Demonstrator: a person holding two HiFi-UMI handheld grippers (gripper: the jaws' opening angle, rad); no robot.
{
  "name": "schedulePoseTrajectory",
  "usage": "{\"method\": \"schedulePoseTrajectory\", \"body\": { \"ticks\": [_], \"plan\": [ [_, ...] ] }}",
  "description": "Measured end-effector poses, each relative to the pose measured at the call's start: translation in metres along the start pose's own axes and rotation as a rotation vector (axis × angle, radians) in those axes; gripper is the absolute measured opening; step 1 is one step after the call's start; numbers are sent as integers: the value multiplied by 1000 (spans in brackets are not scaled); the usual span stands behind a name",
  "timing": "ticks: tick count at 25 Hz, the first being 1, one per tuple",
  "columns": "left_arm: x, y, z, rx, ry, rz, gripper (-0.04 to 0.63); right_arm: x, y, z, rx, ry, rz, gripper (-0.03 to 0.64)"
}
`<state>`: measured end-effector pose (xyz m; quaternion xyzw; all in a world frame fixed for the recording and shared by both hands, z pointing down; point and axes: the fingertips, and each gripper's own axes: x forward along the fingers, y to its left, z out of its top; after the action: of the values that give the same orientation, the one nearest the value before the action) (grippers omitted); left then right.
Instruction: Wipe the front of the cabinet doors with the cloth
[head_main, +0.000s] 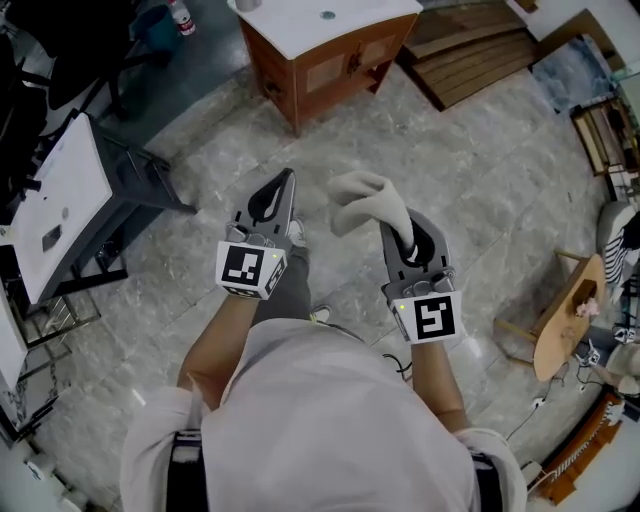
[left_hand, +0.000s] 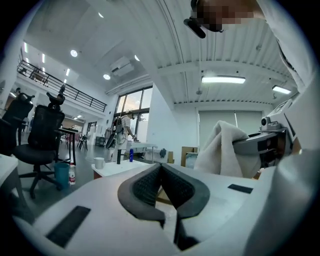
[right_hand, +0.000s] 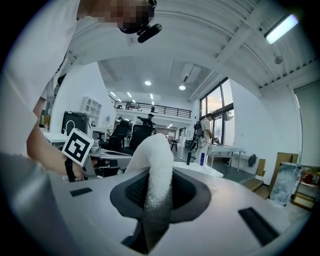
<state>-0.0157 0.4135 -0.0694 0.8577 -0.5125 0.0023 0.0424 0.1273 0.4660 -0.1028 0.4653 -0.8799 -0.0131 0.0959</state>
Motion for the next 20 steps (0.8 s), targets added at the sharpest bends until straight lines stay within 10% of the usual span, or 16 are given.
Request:
{"method": "schedulePoseTrajectory", "body": {
  "ticks": [20],
  "plan": [
    [279,260,14,-90,-1,85,17,387,-135,21,-60,57,136,81]
  ]
}}
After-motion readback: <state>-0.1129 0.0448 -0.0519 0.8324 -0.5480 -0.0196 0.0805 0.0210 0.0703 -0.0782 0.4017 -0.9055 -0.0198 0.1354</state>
